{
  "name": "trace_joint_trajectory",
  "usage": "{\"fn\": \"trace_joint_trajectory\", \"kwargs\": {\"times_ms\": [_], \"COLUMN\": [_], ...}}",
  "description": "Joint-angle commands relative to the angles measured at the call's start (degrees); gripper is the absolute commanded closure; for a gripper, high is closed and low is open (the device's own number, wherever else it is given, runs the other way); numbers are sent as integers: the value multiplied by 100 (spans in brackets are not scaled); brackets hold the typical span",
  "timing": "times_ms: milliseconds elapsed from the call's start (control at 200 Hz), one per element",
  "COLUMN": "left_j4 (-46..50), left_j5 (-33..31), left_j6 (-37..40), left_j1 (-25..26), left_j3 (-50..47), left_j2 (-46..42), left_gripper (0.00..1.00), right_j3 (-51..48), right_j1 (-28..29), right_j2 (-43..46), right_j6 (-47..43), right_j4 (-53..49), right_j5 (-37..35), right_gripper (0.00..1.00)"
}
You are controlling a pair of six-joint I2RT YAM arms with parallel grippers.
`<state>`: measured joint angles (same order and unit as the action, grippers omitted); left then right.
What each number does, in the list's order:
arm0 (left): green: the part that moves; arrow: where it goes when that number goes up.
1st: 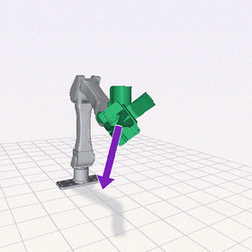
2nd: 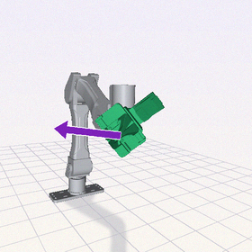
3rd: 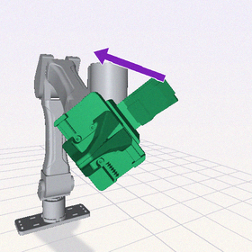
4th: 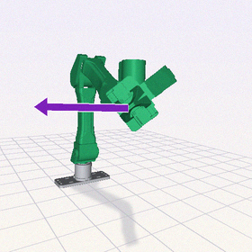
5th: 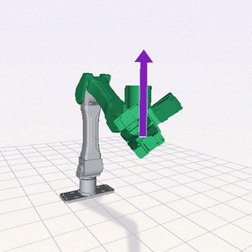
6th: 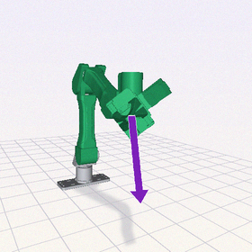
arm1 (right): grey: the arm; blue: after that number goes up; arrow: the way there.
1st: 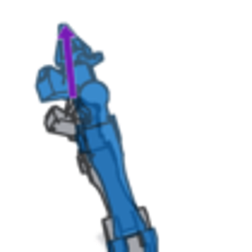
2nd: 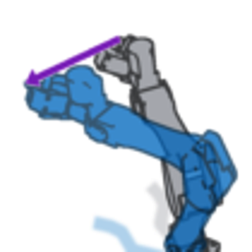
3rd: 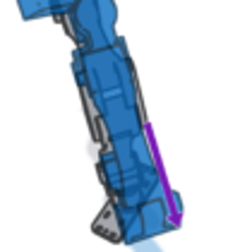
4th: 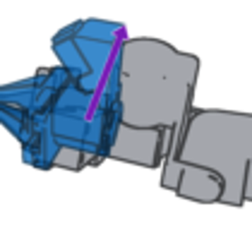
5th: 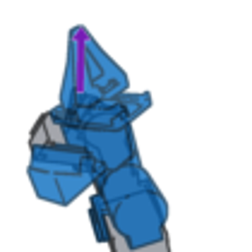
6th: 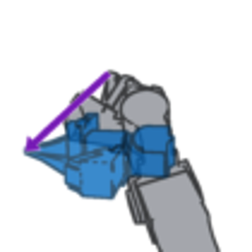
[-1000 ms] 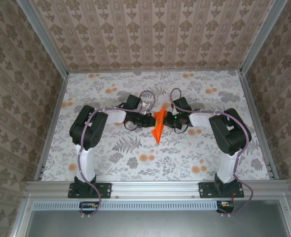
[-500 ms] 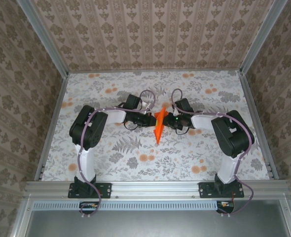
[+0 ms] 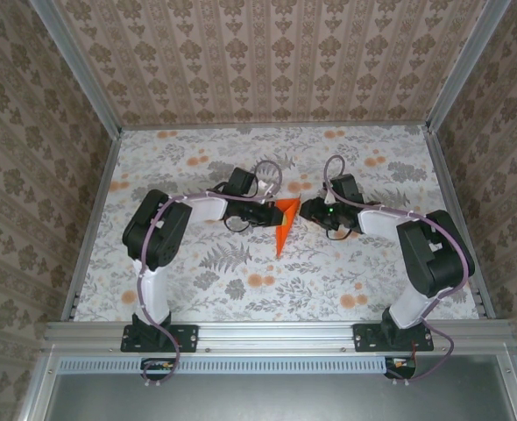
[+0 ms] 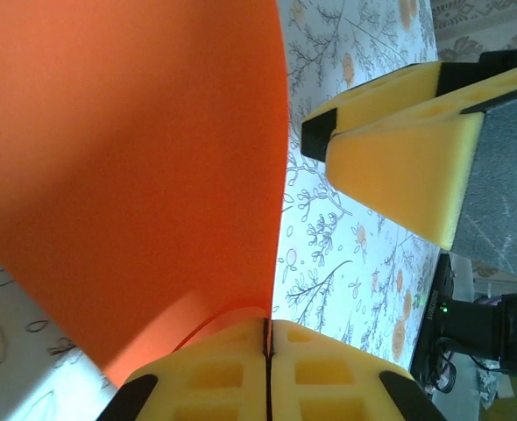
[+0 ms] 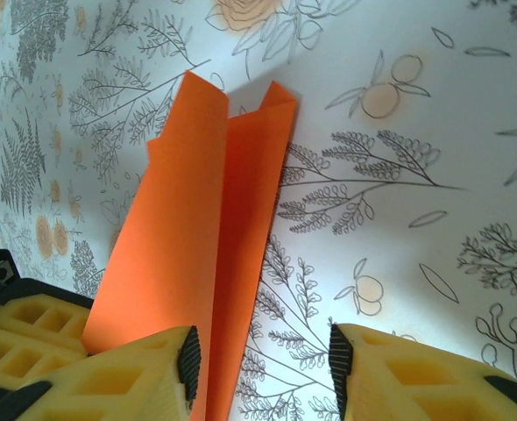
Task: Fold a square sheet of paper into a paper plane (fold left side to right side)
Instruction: Fold the wing for the fifth time at the center of the table.
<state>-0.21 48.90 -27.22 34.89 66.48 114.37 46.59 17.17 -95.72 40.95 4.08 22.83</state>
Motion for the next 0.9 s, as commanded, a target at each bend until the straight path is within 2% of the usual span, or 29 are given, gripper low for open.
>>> {"fn": "trace_joint_trajectory", "kwargs": {"times_ms": [0, 380, 895], "left_j4": [-17, -342, -635], "left_j5": [202, 425, 927], "left_j6": [7, -263, -310], "left_j1": [94, 81, -254], "left_j3": [218, 324, 195], "left_j2": [-3, 376, 603], "left_gripper": [92, 92, 92], "right_j3": [-138, -450, -407], "right_j1": [-48, -175, -158], "right_j2": [119, -5, -265], "right_j6": [143, 645, 693], "right_j4": [421, 1341, 1434], "right_j5": [272, 668, 836], "right_gripper": [51, 44, 53]}}
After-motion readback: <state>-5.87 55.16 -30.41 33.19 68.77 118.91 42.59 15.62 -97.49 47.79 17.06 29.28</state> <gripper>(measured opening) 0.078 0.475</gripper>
